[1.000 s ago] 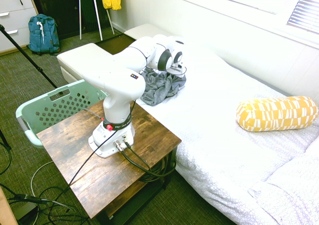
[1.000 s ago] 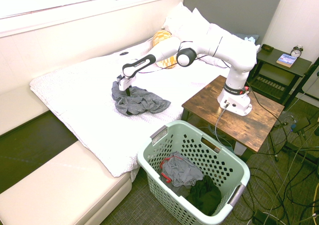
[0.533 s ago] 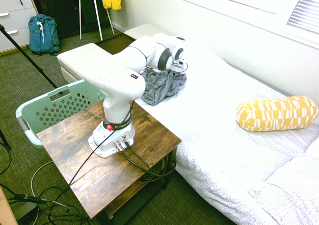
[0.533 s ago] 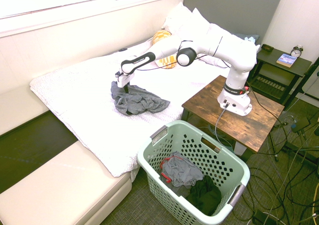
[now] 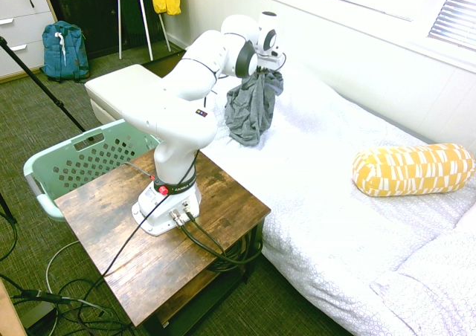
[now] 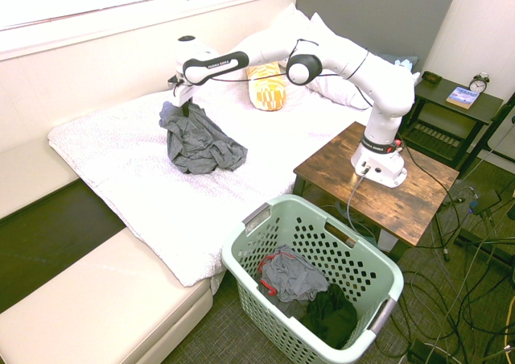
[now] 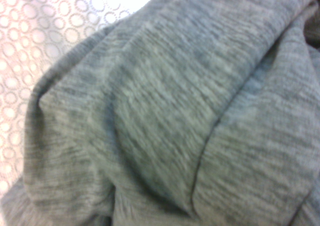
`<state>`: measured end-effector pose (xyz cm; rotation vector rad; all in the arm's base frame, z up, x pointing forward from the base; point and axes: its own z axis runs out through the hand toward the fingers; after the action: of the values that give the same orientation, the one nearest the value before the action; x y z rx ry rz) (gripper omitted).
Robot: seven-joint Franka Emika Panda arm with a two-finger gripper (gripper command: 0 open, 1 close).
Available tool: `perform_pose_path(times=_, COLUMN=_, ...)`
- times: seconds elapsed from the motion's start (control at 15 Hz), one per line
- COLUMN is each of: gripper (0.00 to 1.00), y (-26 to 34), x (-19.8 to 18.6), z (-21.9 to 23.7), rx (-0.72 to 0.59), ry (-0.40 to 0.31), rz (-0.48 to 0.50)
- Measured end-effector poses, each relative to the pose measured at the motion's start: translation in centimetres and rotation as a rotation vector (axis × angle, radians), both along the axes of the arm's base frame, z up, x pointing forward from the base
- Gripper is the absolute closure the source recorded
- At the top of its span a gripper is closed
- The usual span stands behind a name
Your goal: Put my clothes in the laundry bag
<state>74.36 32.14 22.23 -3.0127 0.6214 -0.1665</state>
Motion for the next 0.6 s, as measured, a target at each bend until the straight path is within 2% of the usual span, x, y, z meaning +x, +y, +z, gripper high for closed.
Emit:
perform_pose_path(times=0.2, gripper=1.0, y=3.9, x=-2.2, z=4.4, rx=0.003, ry=-0.061, rz=0.056)
perform_pose_path(times=0.6, gripper=1.0, y=13.3, x=-11.7, z=9.7, rx=-0.026, ry=-0.052, rz=0.2)
